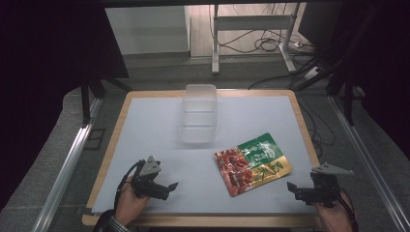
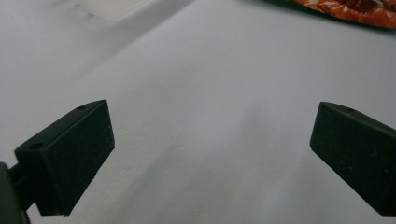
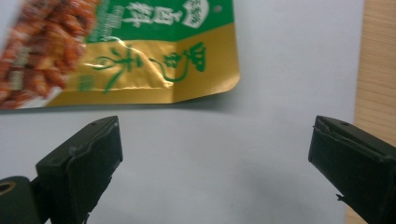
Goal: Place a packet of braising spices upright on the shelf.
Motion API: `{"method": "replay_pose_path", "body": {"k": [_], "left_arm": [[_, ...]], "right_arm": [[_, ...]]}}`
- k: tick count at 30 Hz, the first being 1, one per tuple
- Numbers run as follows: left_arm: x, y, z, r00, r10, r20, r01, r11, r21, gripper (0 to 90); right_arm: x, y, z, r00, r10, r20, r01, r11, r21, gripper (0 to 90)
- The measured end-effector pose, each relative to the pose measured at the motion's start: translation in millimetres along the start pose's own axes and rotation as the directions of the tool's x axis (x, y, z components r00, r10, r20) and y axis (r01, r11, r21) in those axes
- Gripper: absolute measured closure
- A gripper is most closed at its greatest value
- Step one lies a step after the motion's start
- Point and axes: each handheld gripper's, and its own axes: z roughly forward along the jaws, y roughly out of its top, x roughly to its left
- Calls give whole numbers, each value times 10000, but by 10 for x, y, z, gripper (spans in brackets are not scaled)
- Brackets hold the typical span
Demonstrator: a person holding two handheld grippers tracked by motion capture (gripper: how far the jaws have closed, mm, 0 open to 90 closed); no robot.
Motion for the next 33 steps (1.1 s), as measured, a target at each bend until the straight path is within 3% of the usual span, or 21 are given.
{"method": "replay_pose_path", "body": {"k": [4, 5, 10, 14, 23, 33], "left_arm": [[4, -1, 8, 10000, -57, 7, 57, 10000, 39, 0], [7, -3, 10, 10000, -88, 13, 88, 10000, 25, 0], [11, -6, 5, 9999, -55, 130, 57, 9999, -140, 0], [24, -11, -3, 9997, -119, 210, 126, 9994, -329, 0], [66, -23, -34, 9995, -319, -35, 316, 9968, -738, 0], [30, -1, -48, 9999, -98, 120, 110, 9945, -1040, 0]], "right_arm": [[-71, 6, 15, 9997, -107, -227, 93, 9982, -586, 0], [-106, -10, 43, 9997, -181, -178, 162, 9946, -1024, 0], [-128, -25, 33, 9996, -63, -293, 24, 9916, -1294, 0], [-136, -32, 42, 9995, -98, -293, 62, 9926, -1210, 0], [-126, -27, 68, 9992, -248, -314, 212, 9937, -1097, 0], [-110, -6, 82, 9978, -566, -335, 524, 9921, -1144, 0]]}}
